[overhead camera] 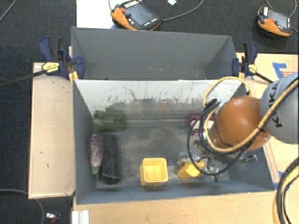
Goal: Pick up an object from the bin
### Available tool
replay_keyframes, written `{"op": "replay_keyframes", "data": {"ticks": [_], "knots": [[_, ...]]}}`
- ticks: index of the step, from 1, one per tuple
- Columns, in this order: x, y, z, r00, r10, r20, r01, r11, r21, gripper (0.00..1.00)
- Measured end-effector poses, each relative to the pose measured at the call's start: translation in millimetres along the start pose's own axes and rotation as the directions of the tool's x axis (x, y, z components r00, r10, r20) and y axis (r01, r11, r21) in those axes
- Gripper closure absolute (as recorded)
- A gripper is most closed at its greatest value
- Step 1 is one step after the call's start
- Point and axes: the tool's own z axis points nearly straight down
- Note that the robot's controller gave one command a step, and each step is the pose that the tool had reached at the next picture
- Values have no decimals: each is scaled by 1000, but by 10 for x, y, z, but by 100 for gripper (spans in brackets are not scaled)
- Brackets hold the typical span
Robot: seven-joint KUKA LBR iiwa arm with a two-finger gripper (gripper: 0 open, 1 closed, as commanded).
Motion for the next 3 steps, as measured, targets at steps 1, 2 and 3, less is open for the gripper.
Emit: {"op": "replay_keyframes", "data": {"ticks": [1, 2, 3], "knots": [[0, 0, -3, 1000, 0, 0, 0, 1000, 0, 100], [-8, -4, -179, 1000, 4, 5, -4, 1000, 3, 100], [-7, 0, -383, 1000, 6, 5, -6, 1000, 1, 100]]}}
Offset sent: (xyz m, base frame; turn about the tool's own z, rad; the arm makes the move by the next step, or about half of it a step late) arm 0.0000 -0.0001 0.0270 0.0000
